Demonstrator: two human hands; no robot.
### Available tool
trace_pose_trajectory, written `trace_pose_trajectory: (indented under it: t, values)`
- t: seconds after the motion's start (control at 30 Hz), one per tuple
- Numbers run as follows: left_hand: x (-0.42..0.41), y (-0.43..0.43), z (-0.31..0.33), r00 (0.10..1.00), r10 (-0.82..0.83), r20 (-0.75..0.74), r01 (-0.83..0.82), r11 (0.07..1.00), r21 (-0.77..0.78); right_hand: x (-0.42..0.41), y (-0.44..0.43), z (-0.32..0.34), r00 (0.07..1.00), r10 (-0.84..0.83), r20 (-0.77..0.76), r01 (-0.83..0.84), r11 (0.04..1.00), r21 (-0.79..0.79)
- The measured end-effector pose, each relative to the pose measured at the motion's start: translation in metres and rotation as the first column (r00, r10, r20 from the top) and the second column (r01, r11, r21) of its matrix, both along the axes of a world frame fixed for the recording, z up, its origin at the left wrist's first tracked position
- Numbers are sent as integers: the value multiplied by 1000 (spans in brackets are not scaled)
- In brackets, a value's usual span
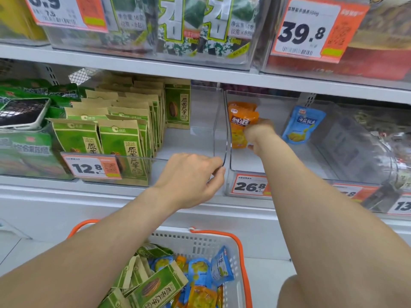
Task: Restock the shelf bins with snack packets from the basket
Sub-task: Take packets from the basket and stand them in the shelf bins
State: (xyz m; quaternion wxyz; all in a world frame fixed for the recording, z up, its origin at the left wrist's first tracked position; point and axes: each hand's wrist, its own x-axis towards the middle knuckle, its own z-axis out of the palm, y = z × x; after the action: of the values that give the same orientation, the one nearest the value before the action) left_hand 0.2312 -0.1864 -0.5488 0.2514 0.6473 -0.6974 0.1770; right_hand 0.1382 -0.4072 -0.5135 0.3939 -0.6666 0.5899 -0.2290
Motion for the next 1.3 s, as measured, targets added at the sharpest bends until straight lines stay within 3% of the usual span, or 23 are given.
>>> trace_pose_trajectory:
  t: [0.13, 0.3, 0.53, 0.7, 0.8, 0.9, 1.0, 1.07, 1.13, 1.2, 1.3]
  values:
    - [0, 0, -1, 1000, -16, 6, 16, 1000, -11, 3, -4, -6, 972, -114, 205, 105, 993, 54]
    - [0, 1, -1, 1000, -11, 15, 11, 1000, -9, 1, 5, -7, 935, -88, 344, 1, 970, 245]
    - [2, 1, -1, 999, -39, 11, 39, 999, 1, 0, 13, -1, 959, -12, 282, -51, 976, 212]
    - [2, 8, 1, 994, -61, -91, 66, 996, 59, -10, 22, 3, 988, 31, 153, -62, 978, 199]
    - [1, 15, 1, 988, -77, -134, 88, 993, 81, -18, 34, 9, 993, 65, 103, -71, 996, 60]
    - [-3, 27, 4, 997, -70, -22, 71, 997, 42, -25, 57, 20, 993, 109, 34, -102, 980, -170]
    - [-4, 41, 12, 994, -20, 110, 24, 999, -40, -35, 96, 39, 984, 167, -59, -177, 904, -389]
    - [-2, 52, 12, 991, -28, 133, 31, 999, -14, -43, 127, 51, 964, 230, -136, -267, 826, -496]
    - [0, 66, 7, 995, 9, 98, -20, 994, 104, -48, 157, 60, 911, 351, -216, -411, 739, -533]
    - [2, 77, 0, 991, 95, 92, -122, 928, 351, -51, 182, 63, 790, 489, -370, -613, 637, -468]
    - [3, 92, -13, 996, 54, 71, -89, 683, 725, -55, 213, 45, 440, 658, -611, -857, 512, -67]
